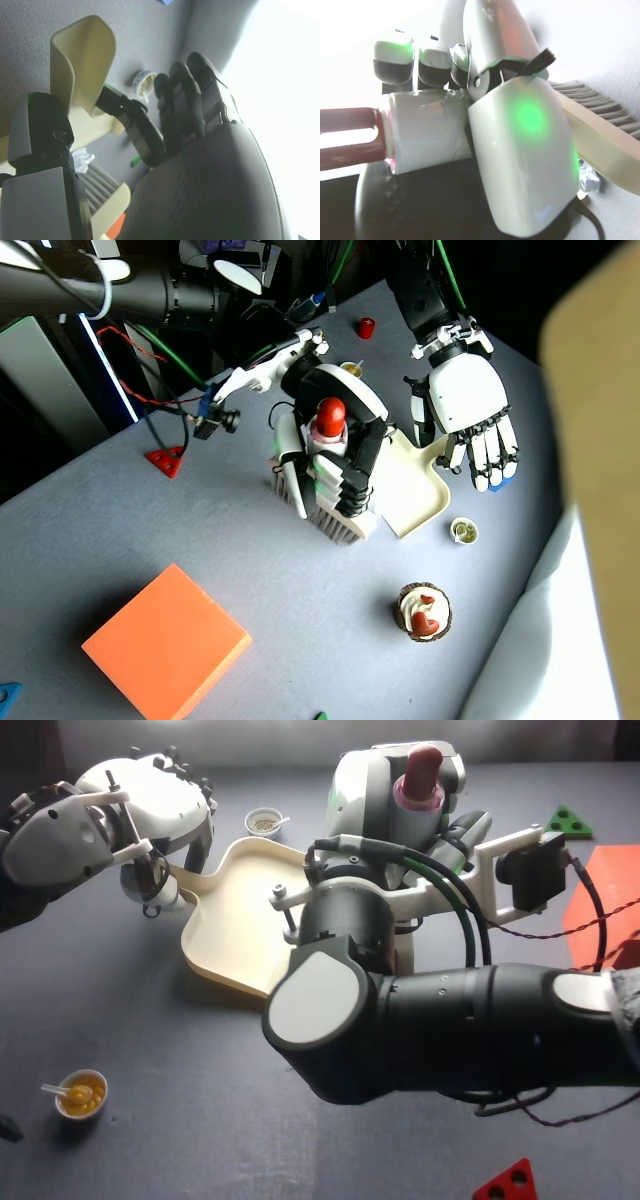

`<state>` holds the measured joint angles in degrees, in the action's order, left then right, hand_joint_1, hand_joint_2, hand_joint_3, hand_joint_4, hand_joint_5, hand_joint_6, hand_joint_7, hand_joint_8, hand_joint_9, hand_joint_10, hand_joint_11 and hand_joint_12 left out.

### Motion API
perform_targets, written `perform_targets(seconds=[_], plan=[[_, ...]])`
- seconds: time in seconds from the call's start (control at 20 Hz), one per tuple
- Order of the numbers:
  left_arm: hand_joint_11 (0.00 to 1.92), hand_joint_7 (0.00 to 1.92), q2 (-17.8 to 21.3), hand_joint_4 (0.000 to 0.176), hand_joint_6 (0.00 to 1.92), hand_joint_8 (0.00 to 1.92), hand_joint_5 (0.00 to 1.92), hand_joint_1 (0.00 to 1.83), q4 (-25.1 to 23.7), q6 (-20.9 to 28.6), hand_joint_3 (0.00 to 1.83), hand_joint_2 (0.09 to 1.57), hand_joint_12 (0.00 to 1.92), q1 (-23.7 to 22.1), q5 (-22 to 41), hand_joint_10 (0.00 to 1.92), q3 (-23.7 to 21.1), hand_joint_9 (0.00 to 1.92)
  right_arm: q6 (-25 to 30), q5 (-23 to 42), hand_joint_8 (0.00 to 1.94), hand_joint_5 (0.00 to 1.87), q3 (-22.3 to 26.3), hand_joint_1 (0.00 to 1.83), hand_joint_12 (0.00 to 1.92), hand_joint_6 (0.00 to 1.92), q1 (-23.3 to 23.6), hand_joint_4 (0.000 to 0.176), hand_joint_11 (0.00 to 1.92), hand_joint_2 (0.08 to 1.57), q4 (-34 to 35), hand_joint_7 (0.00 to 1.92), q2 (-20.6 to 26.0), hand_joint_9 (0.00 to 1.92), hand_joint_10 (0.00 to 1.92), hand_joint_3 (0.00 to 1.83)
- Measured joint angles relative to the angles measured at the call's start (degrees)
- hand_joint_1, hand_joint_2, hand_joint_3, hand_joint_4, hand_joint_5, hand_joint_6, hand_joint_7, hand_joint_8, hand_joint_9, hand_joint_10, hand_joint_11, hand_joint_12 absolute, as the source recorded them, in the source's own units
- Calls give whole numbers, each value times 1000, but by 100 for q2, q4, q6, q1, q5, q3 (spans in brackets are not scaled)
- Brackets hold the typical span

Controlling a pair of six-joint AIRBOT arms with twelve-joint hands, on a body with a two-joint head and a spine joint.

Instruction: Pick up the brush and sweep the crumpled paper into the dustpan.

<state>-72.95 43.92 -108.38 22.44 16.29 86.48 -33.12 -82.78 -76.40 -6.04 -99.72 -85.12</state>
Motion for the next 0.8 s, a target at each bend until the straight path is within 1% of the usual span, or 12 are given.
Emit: perform_targets(seconds=[0.05, 0.1, 0.2, 0.4, 0.5, 0.6, 0.65, 0.8], plan=[[33, 352, 0, 0, 908, 2, 1025, 1107, 0, 0, 0, 1098, 550, 0, 0, 1, -7, 264, -2, -11, 1941, 1086, -116, 1478, 1921, 1921, 28, 176, 1148, 1151, 72, 1138, -79, 1189, 1921, 3], [10, 346, 0, 0, 937, 0, 1006, 1099, 0, 0, 2, 1105, 548, 0, 0, 0, -7, 256, -2, -13, 1941, 1091, -219, 1509, 1921, 1921, 44, 176, 1102, 1136, 90, 1130, -149, 1181, 1921, 0], [0, 334, 0, 0, 934, 3, 1008, 1102, 2, 0, 0, 1105, 537, 0, 4, 1, -13, 248, -13, -63, 1941, 1060, -350, 1523, 1921, 1921, 50, 176, 1103, 1134, 74, 1091, -293, 1132, 1921, 0], [33, 331, 0, 0, 936, 2, 1006, 1104, 0, 2, 0, 1106, 549, 0, 4, 4, -61, 256, 146, -31, 1941, 1045, -542, 1528, 1921, 1921, 164, 176, 1105, 1135, 245, 1079, -474, 1106, 1921, 0], [67, 349, 0, 0, 933, 4, 1009, 1101, 0, 0, 0, 1105, 556, 0, 20, 8, -63, 283, 483, -24, 1941, 1044, -623, 1533, 1921, 1921, 232, 176, 1125, 1136, 367, 1070, -501, 1108, 1921, 0], [32, 363, 0, 0, 924, 3, 1014, 1108, 0, 0, 0, 1103, 550, 0, 44, 2, -85, 284, 767, -26, 1941, 1067, -647, 1553, 1921, 1921, 234, 176, 1165, 1141, 376, 1095, -494, 1121, 1921, 2], [27, 372, 2, 0, 907, 2, 1025, 1108, 2, 0, 0, 1098, 562, 0, 46, 2, -85, 290, 940, -28, 1941, 1070, -647, 1508, 1921, 1921, 236, 176, 1155, 1150, 374, 1103, -494, 1121, 1921, 4], [0, 348, 2, 0, 914, 1, 1020, 1121, 7, 0, 0, 1100, 559, 0, 48, 2, -92, 262, 1434, 31, 1941, 1062, -640, 1512, 1921, 1921, 313, 176, 1162, 1138, 483, 1102, -415, 1136, 1921, 0]])
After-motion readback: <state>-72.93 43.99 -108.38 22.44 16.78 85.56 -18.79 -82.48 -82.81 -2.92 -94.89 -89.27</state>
